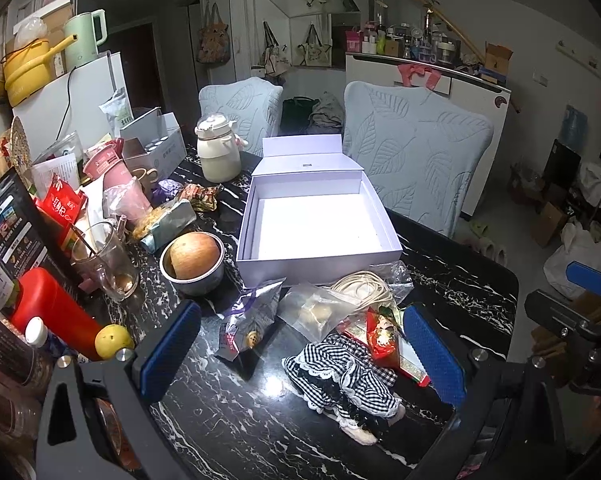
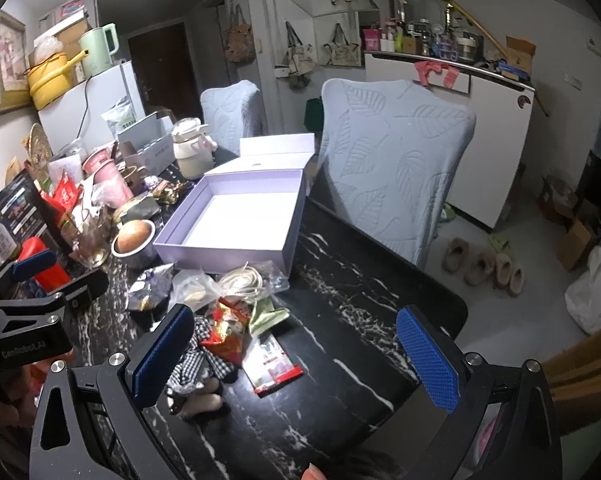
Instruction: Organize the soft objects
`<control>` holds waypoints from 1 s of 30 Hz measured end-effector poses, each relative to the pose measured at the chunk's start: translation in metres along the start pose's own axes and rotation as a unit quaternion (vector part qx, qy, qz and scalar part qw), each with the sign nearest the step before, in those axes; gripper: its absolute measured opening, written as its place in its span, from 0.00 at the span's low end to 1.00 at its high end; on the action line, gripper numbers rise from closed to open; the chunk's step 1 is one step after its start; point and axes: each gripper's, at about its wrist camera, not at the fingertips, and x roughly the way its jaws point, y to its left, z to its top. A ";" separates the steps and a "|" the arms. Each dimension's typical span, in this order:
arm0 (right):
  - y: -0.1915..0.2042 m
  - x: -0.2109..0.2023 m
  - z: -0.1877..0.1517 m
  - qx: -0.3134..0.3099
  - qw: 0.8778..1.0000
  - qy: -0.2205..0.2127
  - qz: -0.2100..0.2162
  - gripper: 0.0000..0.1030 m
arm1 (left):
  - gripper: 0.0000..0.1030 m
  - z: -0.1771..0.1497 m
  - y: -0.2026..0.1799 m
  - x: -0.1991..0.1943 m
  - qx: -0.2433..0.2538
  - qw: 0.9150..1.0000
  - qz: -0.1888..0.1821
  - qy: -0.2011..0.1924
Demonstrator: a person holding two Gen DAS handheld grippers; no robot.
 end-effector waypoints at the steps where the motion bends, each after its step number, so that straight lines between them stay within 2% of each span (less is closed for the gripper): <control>1: 0.001 -0.001 0.000 0.000 1.000 -0.001 0.000 1.00 | 1.00 0.000 0.000 0.000 0.000 1.000 0.000 0.001; 22: 0.002 0.001 0.000 -0.006 1.000 -0.002 0.014 1.00 | 1.00 0.000 0.000 0.000 -0.003 1.000 -0.010 0.004; 26: 0.002 0.004 -0.001 -0.009 1.000 0.001 0.021 1.00 | 1.00 0.000 -0.003 -0.001 -0.002 1.000 -0.022 0.009; 30: 0.004 0.008 -0.002 -0.020 0.999 0.003 0.025 1.00 | 1.00 0.000 -0.006 -0.005 0.003 1.000 -0.016 0.001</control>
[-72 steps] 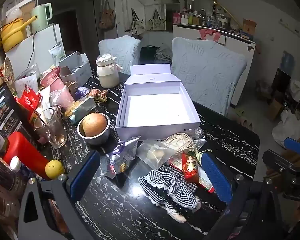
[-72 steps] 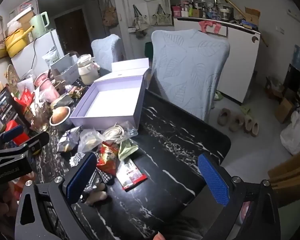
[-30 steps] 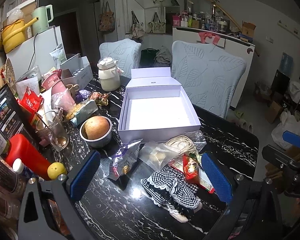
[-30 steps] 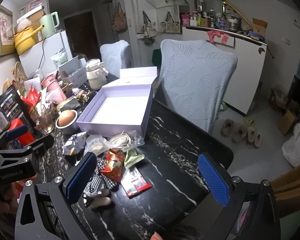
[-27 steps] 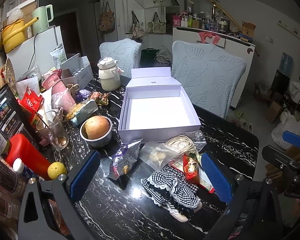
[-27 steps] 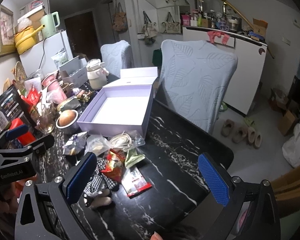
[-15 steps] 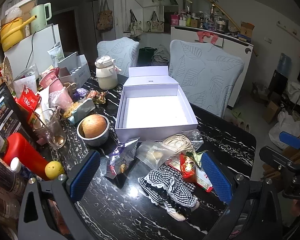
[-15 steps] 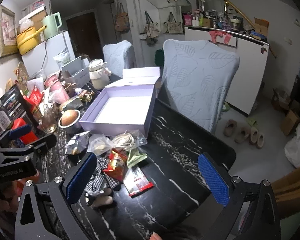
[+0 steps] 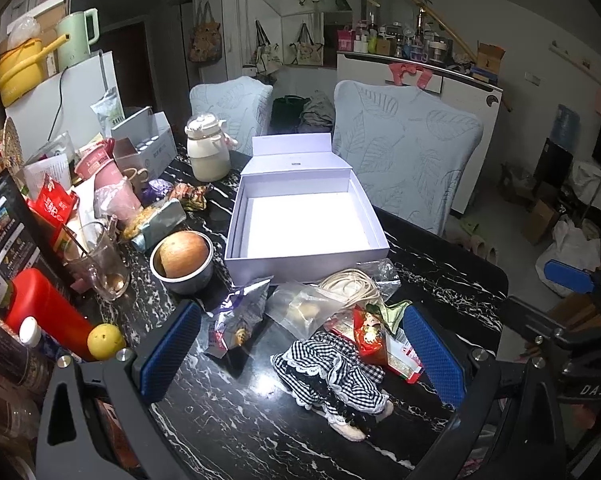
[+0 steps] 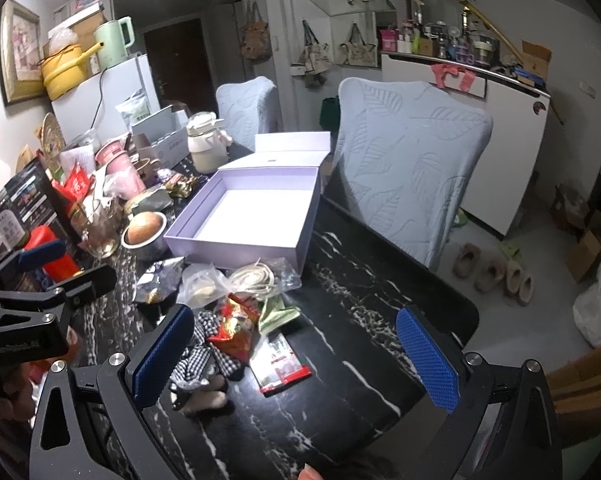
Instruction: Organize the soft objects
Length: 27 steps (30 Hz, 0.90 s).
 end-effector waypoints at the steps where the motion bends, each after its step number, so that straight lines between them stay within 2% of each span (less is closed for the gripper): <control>1: 0.000 0.001 0.001 -0.002 1.000 0.001 0.002 1.00 | 1.00 0.000 0.000 -0.001 0.000 1.000 0.000 -0.001; 9: 0.003 0.003 0.005 -0.013 1.000 -0.006 0.003 1.00 | 1.00 0.002 0.003 -0.003 -0.009 1.000 0.023 -0.009; 13: 0.002 0.002 0.005 -0.016 1.000 -0.010 0.007 1.00 | 1.00 -0.002 0.004 -0.002 -0.016 0.999 0.029 -0.001; 27: -0.007 -0.009 -0.020 -0.034 0.998 -0.016 0.049 1.00 | 1.00 -0.038 -0.013 -0.017 -0.053 0.998 0.032 0.008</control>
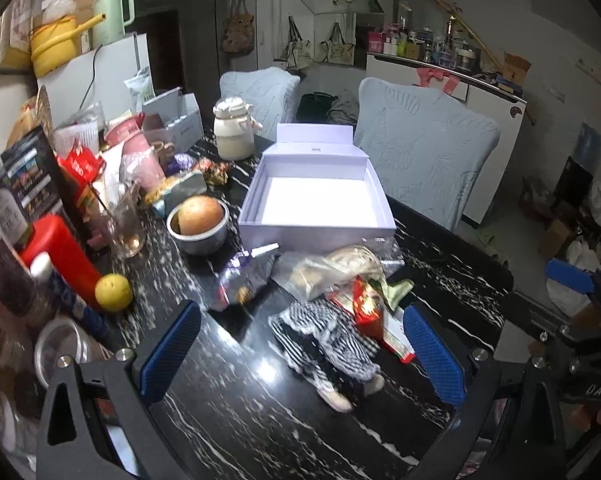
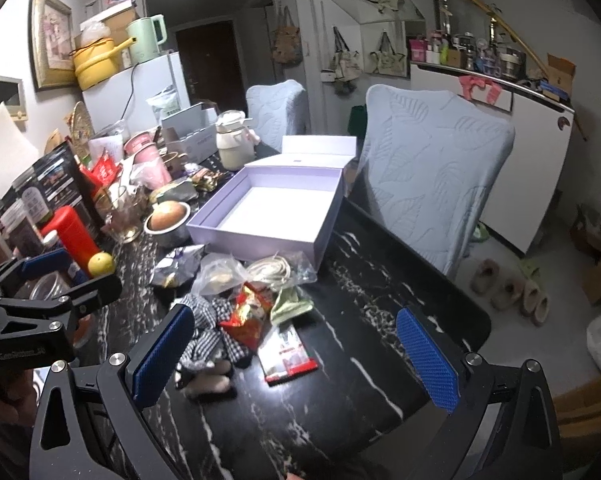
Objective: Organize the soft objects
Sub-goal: 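Move the left tool to the gingham dress while the right tool approaches the gingham scrunchie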
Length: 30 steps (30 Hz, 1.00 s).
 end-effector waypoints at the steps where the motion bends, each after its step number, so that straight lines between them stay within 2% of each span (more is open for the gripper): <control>1: -0.001 -0.001 -0.002 -0.002 1.000 0.001 0.004 1.00 | 1.00 -0.003 -0.001 0.000 -0.002 1.000 -0.003 0.001; 6: -0.001 0.003 -0.022 -0.019 1.000 0.019 0.015 1.00 | 1.00 -0.023 -0.012 0.008 0.018 1.000 0.005 0.018; 11: -0.004 0.011 -0.040 -0.021 0.998 0.040 0.033 1.00 | 1.00 -0.038 -0.012 0.022 0.001 0.999 -0.007 0.043; 18: -0.010 0.029 -0.054 -0.022 0.997 0.060 0.045 1.00 | 1.00 -0.054 -0.017 0.040 -0.017 0.998 -0.018 0.052; 20: -0.012 0.033 -0.057 -0.023 0.997 0.062 0.044 1.00 | 1.00 -0.056 -0.020 0.043 -0.017 0.999 -0.023 0.045; 30: -0.034 0.073 -0.057 -0.013 0.996 0.087 0.033 1.00 | 1.00 -0.044 -0.018 0.088 -0.019 0.997 -0.011 0.073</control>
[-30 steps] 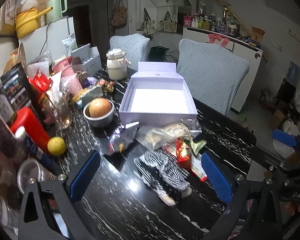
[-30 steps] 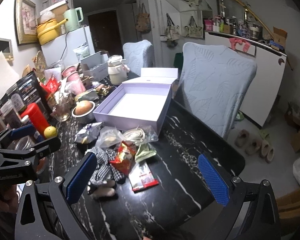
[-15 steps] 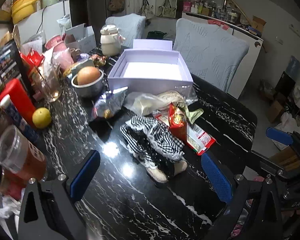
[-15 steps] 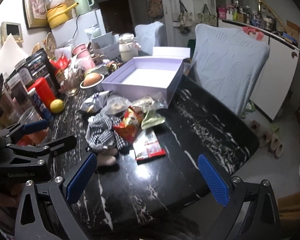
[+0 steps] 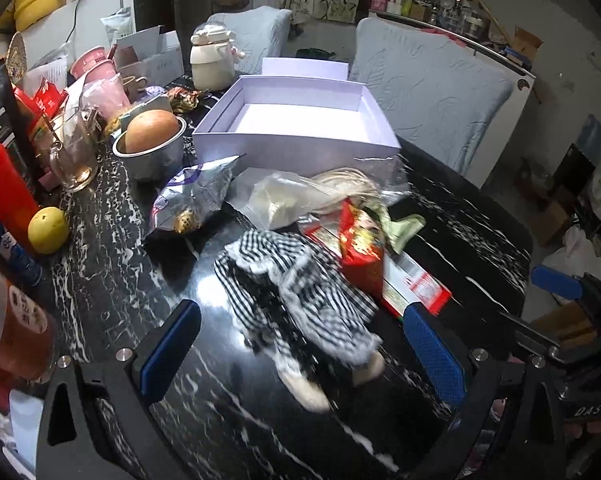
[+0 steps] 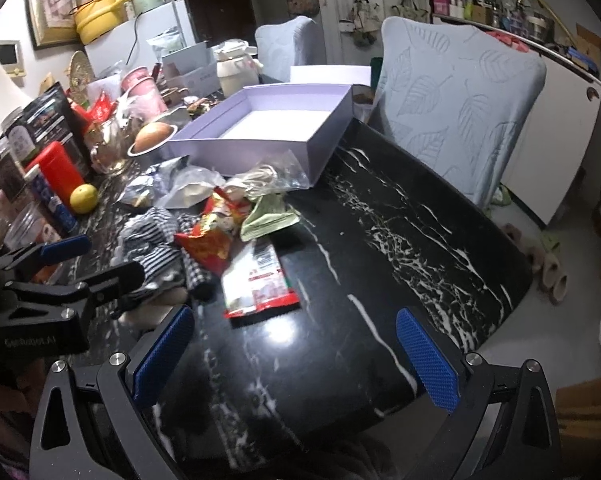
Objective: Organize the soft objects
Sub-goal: 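Move the left tool to the gingham dress while the right tool approaches the gingham scrunchie, then close the left tool on the gingham dress while the right tool grasps the gingham scrunchie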
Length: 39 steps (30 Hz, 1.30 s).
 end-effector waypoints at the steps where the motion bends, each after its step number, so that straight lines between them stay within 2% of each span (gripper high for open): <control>1: -0.002 0.005 0.001 0.001 1.000 0.003 0.001 1.00 | 1.00 0.002 0.002 0.004 -0.002 1.000 0.003 0.002; 7: -0.001 0.030 0.008 -0.009 1.000 0.019 0.017 1.00 | 1.00 0.005 0.015 0.030 -0.008 0.999 0.033 0.027; 15: 0.006 0.059 0.016 -0.029 0.998 0.038 0.040 0.99 | 1.00 0.001 0.034 0.056 -0.056 0.996 -0.020 0.064; 17: 0.007 0.065 0.019 -0.032 0.998 0.042 0.042 0.96 | 1.00 0.001 0.035 0.062 -0.059 0.995 -0.029 0.072; 21: 0.014 0.067 0.023 -0.045 0.997 0.043 0.048 0.90 | 0.98 0.000 0.030 0.067 -0.047 0.997 -0.034 0.060; 22: 0.017 0.066 0.024 -0.050 0.997 0.041 0.051 0.89 | 0.93 0.000 0.028 0.067 -0.046 0.997 -0.037 0.054; 23: 0.020 0.065 0.024 -0.056 0.996 0.039 0.055 0.87 | 0.81 0.000 0.027 0.066 -0.043 0.997 -0.044 0.046; 25: 0.027 0.064 0.025 -0.066 0.995 0.038 0.064 0.86 | 0.67 0.000 0.024 0.062 -0.039 0.996 -0.064 0.039; 28: 0.032 0.062 0.025 -0.071 0.994 0.039 0.073 0.82 | 0.51 -0.003 0.024 0.060 -0.030 0.997 -0.062 0.039; 31: 0.037 0.061 0.025 -0.077 0.993 0.039 0.078 0.77 | 0.47 -0.001 0.028 0.051 -0.037 0.996 -0.067 0.036; 35: 0.047 0.059 0.023 -0.091 0.991 0.040 0.089 0.64 | 0.47 -0.006 0.047 0.036 -0.052 0.997 -0.047 0.026; 39: 0.064 0.058 0.018 -0.121 0.985 0.038 0.116 0.60 | 0.47 -0.017 0.068 0.031 -0.072 0.997 -0.025 0.032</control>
